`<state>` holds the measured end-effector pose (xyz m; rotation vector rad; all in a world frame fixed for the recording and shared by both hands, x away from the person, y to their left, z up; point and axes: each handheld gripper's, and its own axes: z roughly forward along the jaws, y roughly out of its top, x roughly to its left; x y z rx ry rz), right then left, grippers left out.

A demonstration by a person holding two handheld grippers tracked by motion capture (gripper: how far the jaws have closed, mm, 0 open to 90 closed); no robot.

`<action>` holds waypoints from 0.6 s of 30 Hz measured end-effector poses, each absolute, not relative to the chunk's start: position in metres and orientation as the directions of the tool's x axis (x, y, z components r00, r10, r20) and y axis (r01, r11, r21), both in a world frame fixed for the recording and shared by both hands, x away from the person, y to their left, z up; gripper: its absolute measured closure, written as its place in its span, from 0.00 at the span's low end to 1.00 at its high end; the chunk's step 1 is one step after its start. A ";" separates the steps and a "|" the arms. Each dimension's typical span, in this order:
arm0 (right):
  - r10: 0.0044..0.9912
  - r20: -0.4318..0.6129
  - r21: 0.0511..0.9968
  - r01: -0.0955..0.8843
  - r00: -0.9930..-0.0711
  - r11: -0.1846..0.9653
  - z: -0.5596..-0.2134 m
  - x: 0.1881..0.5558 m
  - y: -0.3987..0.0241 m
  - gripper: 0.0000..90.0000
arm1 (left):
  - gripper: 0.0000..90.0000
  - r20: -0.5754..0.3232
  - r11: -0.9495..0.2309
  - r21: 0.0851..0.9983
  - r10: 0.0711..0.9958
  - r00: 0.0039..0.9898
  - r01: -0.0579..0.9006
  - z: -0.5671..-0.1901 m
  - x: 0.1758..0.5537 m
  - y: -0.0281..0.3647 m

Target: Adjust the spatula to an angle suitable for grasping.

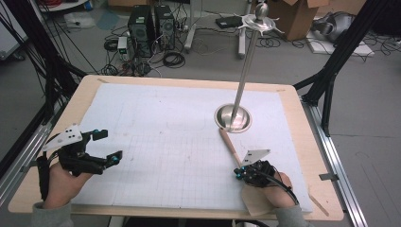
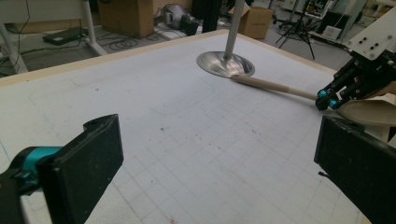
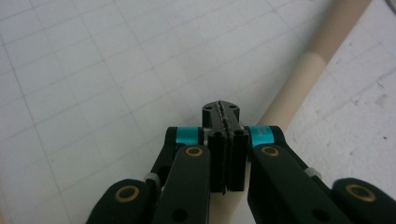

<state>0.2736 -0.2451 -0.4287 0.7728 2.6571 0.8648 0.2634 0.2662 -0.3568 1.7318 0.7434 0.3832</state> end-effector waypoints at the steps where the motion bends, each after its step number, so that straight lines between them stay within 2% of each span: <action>1: 0.557 -0.063 0.603 0.413 -0.828 0.683 -0.429 0.274 -0.247 1.00 | 0.02 -0.121 -0.143 0.949 0.655 0.746 0.280 -0.357 0.263 0.266; 18: 0.626 -0.054 0.604 0.473 -0.778 0.641 -0.429 0.280 -0.274 1.00 | 0.02 -0.121 -0.147 0.948 0.654 0.746 0.283 -0.357 0.264 0.264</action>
